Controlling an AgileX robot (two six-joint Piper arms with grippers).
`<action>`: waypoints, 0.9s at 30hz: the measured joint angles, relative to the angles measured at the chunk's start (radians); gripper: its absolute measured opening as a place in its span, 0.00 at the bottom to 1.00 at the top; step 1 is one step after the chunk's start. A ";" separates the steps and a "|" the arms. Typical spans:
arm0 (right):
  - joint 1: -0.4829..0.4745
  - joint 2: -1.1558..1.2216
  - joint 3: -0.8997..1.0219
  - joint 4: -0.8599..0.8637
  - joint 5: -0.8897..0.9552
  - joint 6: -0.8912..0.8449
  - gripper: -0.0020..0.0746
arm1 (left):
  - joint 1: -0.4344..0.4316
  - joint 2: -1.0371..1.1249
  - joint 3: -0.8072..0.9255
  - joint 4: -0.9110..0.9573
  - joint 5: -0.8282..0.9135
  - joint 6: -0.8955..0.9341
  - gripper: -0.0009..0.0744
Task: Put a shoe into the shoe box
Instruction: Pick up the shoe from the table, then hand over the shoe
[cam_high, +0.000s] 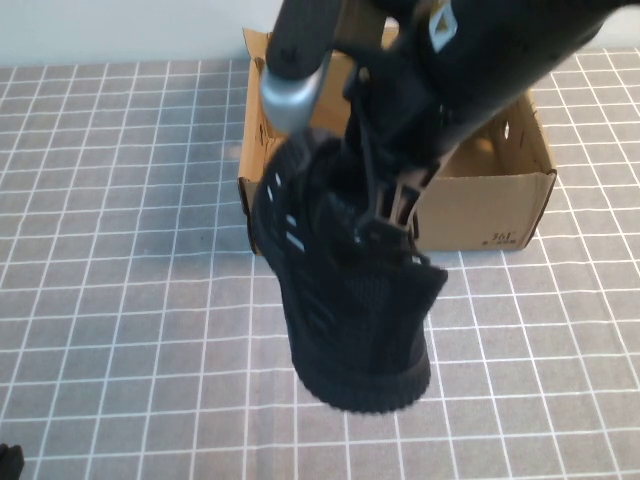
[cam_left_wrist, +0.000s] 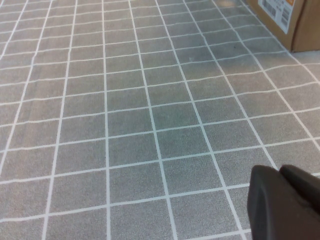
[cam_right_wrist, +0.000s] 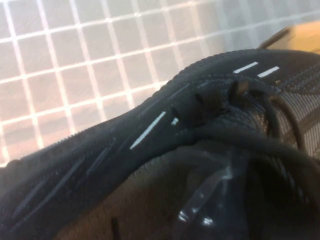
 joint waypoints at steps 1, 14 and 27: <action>0.000 0.000 -0.016 -0.008 0.000 0.000 0.03 | 0.000 0.000 0.000 0.000 0.000 0.000 0.01; 0.000 0.000 -0.053 -0.079 0.015 0.003 0.03 | 0.000 0.000 0.000 0.000 0.000 0.000 0.01; -0.026 0.025 -0.060 -0.132 0.011 0.158 0.03 | 0.000 0.000 0.002 -0.073 -0.470 -0.036 0.01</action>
